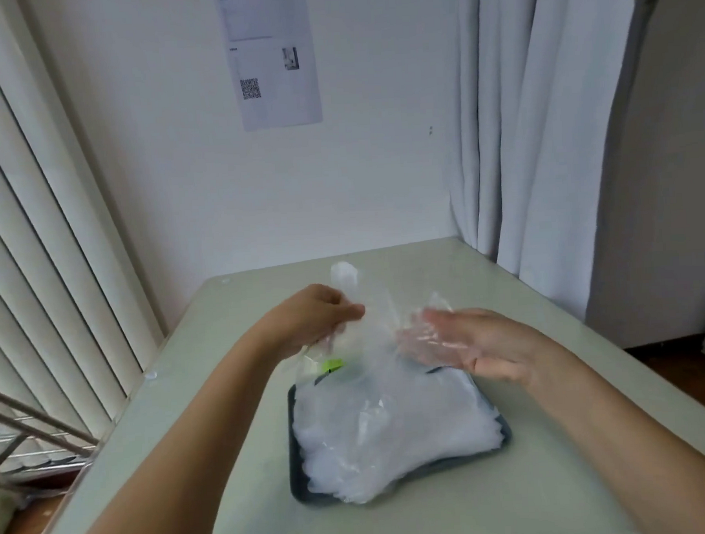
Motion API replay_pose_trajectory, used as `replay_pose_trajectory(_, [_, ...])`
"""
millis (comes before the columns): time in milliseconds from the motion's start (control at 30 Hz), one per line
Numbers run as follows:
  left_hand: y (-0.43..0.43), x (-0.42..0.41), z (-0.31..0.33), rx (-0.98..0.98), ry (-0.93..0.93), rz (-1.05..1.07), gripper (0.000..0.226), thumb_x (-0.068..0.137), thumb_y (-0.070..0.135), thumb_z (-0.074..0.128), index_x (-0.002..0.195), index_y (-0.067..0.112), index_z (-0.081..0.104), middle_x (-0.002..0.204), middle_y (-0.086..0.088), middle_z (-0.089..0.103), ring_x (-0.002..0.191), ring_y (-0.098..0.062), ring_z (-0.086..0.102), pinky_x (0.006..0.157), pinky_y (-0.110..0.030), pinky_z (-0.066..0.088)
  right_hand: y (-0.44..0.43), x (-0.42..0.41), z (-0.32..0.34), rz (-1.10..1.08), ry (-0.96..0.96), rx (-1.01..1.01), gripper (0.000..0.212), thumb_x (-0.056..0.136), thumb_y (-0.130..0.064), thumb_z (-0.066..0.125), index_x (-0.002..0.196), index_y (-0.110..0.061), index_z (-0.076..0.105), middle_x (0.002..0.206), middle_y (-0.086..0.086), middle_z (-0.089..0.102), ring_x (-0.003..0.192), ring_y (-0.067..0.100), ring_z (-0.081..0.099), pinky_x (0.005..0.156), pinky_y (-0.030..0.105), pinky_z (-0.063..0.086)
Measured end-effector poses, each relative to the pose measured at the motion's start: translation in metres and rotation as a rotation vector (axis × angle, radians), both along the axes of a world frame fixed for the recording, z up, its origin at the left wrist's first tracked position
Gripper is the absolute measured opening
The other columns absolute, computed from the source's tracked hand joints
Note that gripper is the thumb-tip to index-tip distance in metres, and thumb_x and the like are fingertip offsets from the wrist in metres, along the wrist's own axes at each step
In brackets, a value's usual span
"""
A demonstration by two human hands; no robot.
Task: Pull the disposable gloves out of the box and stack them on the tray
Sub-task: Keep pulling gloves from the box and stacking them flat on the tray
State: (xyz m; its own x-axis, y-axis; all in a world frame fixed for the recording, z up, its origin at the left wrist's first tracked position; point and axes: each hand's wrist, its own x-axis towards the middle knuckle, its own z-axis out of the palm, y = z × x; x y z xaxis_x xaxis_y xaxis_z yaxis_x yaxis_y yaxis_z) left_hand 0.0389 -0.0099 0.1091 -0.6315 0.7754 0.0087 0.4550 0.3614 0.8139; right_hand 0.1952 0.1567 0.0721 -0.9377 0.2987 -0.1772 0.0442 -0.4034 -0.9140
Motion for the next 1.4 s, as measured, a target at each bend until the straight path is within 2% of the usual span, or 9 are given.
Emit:
replay_pose_trajectory(100, [0.002,-0.008,-0.017,-0.171,-0.003,-0.056,0.029,0.09,0.029,0.066,0.07,0.009,0.059,0.054,-0.001,0.047,0.046,-0.014,0.04,0.056,-0.026,0.037,-0.003,0.001,-0.014,-0.05,-0.128,0.298,0.009,0.086,-0.004,0.066,0.092,0.002,0.067,0.071,0.007,0.07,0.059,0.012,0.067,0.057,0.022,0.056])
replay_pose_trajectory(200, [0.009,-0.009,-0.044,-0.269,0.103,-0.036,0.026,0.09,0.031,0.065,0.072,0.013,0.06,0.056,0.001,0.051,0.042,-0.008,0.043,0.046,-0.013,0.038,0.003,-0.002,-0.038,-0.156,-0.222,0.618,0.022,0.087,-0.01,0.067,0.066,-0.008,0.062,0.052,-0.001,0.057,0.051,0.013,0.057,0.062,0.029,0.052])
replay_pose_trajectory(400, [0.021,-0.01,-0.096,-0.325,0.19,0.011,0.027,0.088,0.021,0.061,0.065,0.014,0.049,0.057,0.003,0.053,0.041,-0.005,0.05,0.047,-0.012,0.041,0.01,-0.003,-0.074,-0.201,-0.44,0.841,0.019,0.08,-0.002,0.058,0.062,0.003,0.064,0.057,0.011,0.066,0.051,0.02,0.064,0.048,0.019,0.047])
replay_pose_trajectory(600, [0.021,0.005,-0.113,-0.199,0.498,0.355,0.023,0.09,0.03,0.058,0.1,0.01,0.053,0.098,-0.003,0.053,0.092,-0.024,0.053,0.07,-0.027,0.034,0.02,-0.004,-0.094,-0.21,-0.563,0.955,0.018,0.075,-0.012,0.063,0.061,-0.001,0.065,0.067,0.018,0.069,0.058,0.024,0.062,0.065,0.036,0.055])
replay_pose_trajectory(733, [0.023,0.042,-0.116,0.02,0.641,0.111,0.015,0.095,0.027,0.054,0.101,0.014,0.058,0.105,-0.001,0.06,0.103,-0.022,0.057,0.073,-0.022,0.038,0.02,-0.007,-0.094,-0.201,-0.575,1.01,0.023,0.075,-0.012,0.065,0.055,-0.007,0.056,0.062,0.017,0.061,0.056,0.02,0.052,0.057,0.03,0.044])
replay_pose_trajectory(833, [0.027,0.061,-0.129,-0.174,0.661,-0.152,0.039,0.101,0.029,0.042,0.137,0.015,0.045,0.139,0.0,0.047,0.131,-0.02,0.042,0.089,-0.016,0.035,0.019,-0.006,-0.094,-0.208,-0.586,1.03,0.04,0.079,-0.011,0.065,0.049,-0.014,0.038,0.052,0.002,0.044,0.049,0.015,0.039,0.049,0.026,0.029])
replay_pose_trajectory(1033, [0.029,0.051,-0.155,-0.454,0.7,-0.428,0.055,0.106,0.032,0.021,0.154,0.01,0.004,0.162,-0.007,0.001,0.149,-0.02,0.001,0.117,-0.025,-0.003,0.016,-0.003,-0.088,-0.238,-0.607,1.219,0.011,0.084,-0.014,0.063,0.085,-0.009,0.053,0.091,0.008,0.059,0.088,0.026,0.059,0.06,0.028,0.037])
replay_pose_trajectory(1167, [0.031,0.051,-0.155,-0.475,0.705,-0.447,0.056,0.106,0.032,0.019,0.154,0.009,0.002,0.162,-0.007,-0.001,0.149,-0.02,0.0,0.117,-0.025,-0.004,-0.002,-0.007,-0.085,-0.451,-0.166,1.382,0.036,0.088,-0.006,0.058,0.124,-0.01,0.052,0.126,0.006,0.051,0.115,0.022,0.051,0.087,0.019,0.033])
replay_pose_trajectory(1400, [0.026,0.045,-0.161,-0.447,0.72,-0.457,0.055,0.106,0.032,0.023,0.154,0.01,0.009,0.162,-0.007,0.003,0.149,-0.018,0.001,0.118,-0.027,-0.002,-0.022,-0.02,-0.107,0.09,-0.325,1.017,0.048,0.104,-0.018,0.033,0.151,-0.014,0.022,0.154,0.003,0.031,0.139,0.014,0.03,0.104,0.013,0.019])
